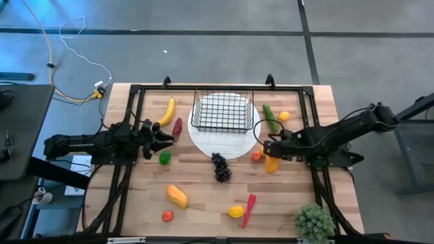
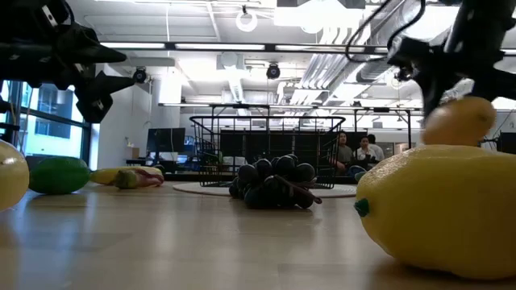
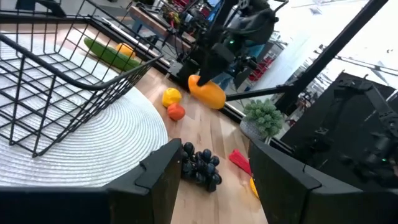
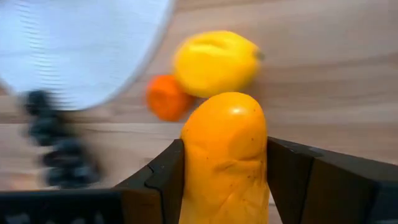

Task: Build produce basket
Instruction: Put the top yellow mango into the wire basket

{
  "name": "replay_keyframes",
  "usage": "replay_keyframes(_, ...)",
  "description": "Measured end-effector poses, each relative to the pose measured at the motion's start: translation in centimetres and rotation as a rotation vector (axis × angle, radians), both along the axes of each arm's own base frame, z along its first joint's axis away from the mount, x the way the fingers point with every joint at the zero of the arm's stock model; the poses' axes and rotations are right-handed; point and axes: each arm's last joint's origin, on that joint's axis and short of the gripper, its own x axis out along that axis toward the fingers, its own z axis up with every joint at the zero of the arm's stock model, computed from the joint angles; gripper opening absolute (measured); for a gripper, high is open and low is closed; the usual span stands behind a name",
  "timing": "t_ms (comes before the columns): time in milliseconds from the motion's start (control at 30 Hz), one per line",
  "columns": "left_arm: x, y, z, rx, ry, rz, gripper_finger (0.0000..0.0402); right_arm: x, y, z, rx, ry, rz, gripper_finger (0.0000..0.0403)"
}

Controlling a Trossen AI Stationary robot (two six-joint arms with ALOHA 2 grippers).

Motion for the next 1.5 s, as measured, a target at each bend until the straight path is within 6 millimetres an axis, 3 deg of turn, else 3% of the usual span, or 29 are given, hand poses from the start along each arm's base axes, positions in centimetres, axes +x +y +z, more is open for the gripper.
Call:
replay_keyframes(400, -0.1, 0.3, -0.1, -0.021, 0.005, 0.117, 0.0175, 1.5, -0.7, 3.0, -0.203, -0.375, 0.050, 0.0154)
replay_keyframes(800, -0.1, 0.3, -0.1, -0.026, 0.003, 0.115, 0.0174, 3.4, -4.7, 6.7, -0.645, -0.625, 0.160, 0.0153)
replay_keyframes(1167, -0.1, 0.5, 0.0, -0.232, -0.046, 0.187, 0.0175, 3.6, -9.4, 9.7, -1.156, -0.625, 0.286, 0.0153)
replay_keyframes(1500, -0.1, 0.5, 0.0, -0.272, -0.056, 0.208, 0.0174, 3.0, -12.3, 10.0, -1.428, -0.414, 0.442, 0.0153)
